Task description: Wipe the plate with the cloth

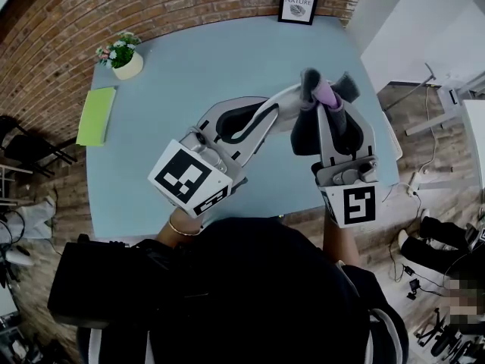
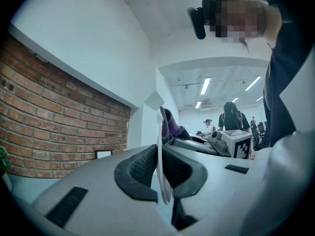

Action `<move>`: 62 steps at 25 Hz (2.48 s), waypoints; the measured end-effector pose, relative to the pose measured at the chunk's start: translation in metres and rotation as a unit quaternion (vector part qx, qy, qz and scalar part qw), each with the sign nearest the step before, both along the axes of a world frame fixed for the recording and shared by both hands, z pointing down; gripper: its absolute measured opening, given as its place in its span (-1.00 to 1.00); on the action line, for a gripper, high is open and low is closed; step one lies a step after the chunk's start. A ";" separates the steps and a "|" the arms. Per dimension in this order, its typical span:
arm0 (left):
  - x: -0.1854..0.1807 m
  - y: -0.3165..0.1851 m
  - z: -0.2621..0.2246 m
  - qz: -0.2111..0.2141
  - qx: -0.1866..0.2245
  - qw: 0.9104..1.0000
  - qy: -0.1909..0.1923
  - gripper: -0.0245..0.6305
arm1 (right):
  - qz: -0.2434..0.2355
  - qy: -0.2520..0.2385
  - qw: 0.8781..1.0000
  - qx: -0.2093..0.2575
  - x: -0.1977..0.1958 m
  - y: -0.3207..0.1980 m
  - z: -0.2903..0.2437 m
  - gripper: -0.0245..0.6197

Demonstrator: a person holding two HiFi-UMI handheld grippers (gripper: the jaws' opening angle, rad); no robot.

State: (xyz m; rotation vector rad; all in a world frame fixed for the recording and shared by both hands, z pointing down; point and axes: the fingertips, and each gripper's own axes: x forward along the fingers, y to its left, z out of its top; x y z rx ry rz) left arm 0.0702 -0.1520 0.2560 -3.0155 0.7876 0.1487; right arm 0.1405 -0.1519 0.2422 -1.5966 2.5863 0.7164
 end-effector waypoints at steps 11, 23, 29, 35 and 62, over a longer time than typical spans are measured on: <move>-0.006 -0.003 -0.004 -0.008 0.004 1.000 0.000 -0.85 | 0.029 -0.005 1.000 -0.007 0.021 -0.006 0.004 -0.80; -0.015 -0.012 0.000 -0.025 -0.004 1.000 -0.003 -0.85 | 0.026 -0.058 0.998 0.000 0.040 0.000 -0.001 -0.80; -0.018 -0.018 0.003 -0.035 -0.012 0.999 -0.005 -0.85 | 0.024 -0.070 0.997 0.019 0.043 0.012 -0.017 -0.80; -0.021 -0.019 0.001 -0.035 -0.010 0.999 -0.008 -0.85 | -0.026 -0.091 0.994 0.048 0.019 0.029 -0.041 -0.80; -0.010 -0.003 -0.018 -0.015 0.013 1.000 -0.003 -0.85 | -0.181 -0.050 0.981 0.040 -0.076 0.049 -0.020 -0.80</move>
